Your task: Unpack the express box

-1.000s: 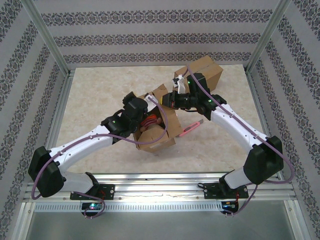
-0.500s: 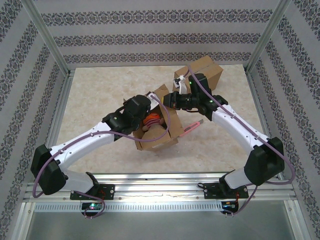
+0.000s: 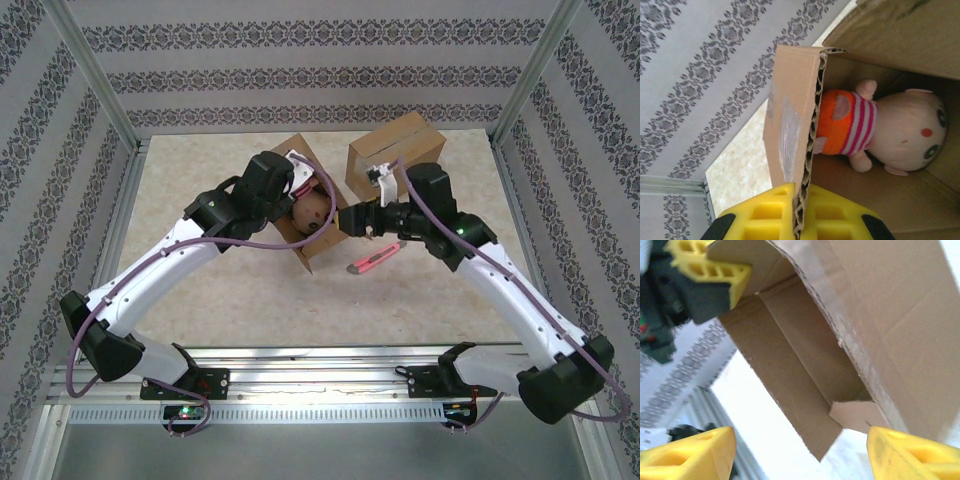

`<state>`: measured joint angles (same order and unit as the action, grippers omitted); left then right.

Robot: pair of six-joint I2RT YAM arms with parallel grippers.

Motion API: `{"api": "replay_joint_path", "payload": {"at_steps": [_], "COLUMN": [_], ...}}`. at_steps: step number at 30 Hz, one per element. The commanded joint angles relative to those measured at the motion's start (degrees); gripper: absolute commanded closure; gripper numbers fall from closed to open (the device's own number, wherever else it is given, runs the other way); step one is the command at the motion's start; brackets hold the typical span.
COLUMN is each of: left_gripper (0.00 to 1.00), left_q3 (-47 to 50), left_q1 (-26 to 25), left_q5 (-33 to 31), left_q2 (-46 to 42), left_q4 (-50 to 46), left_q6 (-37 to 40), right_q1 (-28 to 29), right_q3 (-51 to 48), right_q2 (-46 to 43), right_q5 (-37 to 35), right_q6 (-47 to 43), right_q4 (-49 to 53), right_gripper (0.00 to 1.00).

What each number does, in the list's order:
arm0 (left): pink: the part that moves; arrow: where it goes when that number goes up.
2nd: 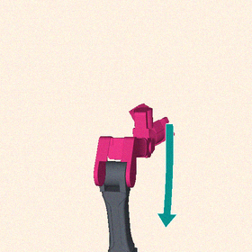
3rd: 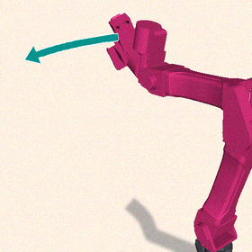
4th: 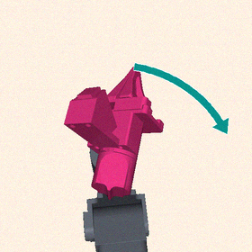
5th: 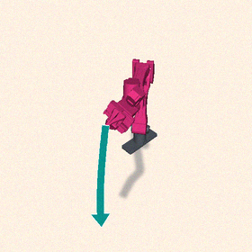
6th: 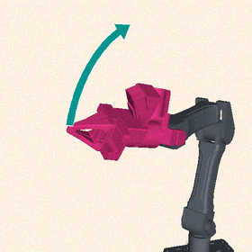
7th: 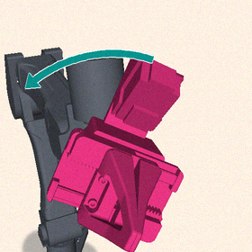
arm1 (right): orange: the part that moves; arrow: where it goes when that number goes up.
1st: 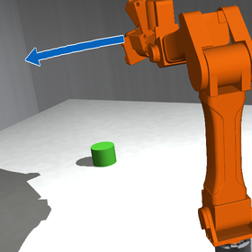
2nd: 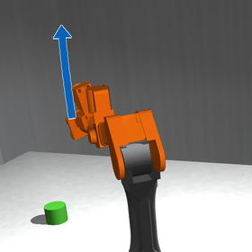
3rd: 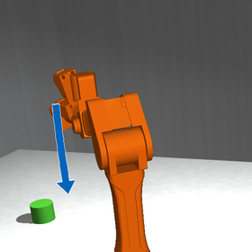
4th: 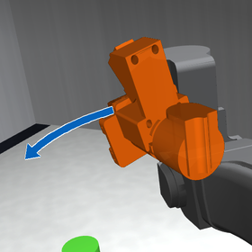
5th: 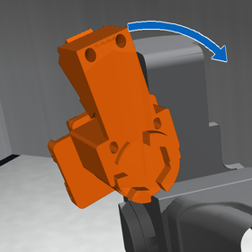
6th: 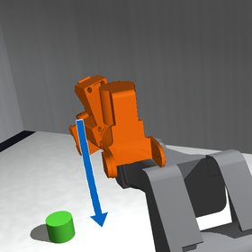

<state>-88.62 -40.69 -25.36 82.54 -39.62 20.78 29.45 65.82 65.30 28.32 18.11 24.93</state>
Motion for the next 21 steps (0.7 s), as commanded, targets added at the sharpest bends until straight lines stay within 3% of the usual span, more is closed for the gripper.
{"api": "replay_joint_path", "payload": {"at_steps": [1, 4, 9, 10, 21], "left_gripper": [1.00, 1.00, 1.00, 1.00, 1.00], "left_q3": [-2.97, -4.38, -5.33, -5.45, -6.15], "left_q1": [1.52, 2.52, 4.24, 4.74, 9.98], "left_q5": [3.12, 4.77, 7.34, 8.18, 14.81], "left_q2": [1.02, 1.82, 2.95, 3.26, 6.40], "left_q4": [-5.48, -7.17, -8.46, -8.60, -7.98], "left_q6": [-3.72, -5.01, -6.26, -6.44, -6.94], "right_q1": [4.88, 8.13, 12.72, 13.72, 21.44], "right_q3": [-1.03, -2.46, -3.80, -3.75, 3.59], "right_q2": [-4.53, -7.34, -8.11, -7.55, 7.69], "right_q5": [-13.49, -18.43, -22.50, -23.69, -32.32], "right_q6": [-10.99, -13.53, -15.22, -15.60, -23.13], "right_q4": [5.40, 4.73, 1.44, 0.82, -3.92], "right_gripper": [0.33, 0.44, 0.95, 1.00, 1.00]}}
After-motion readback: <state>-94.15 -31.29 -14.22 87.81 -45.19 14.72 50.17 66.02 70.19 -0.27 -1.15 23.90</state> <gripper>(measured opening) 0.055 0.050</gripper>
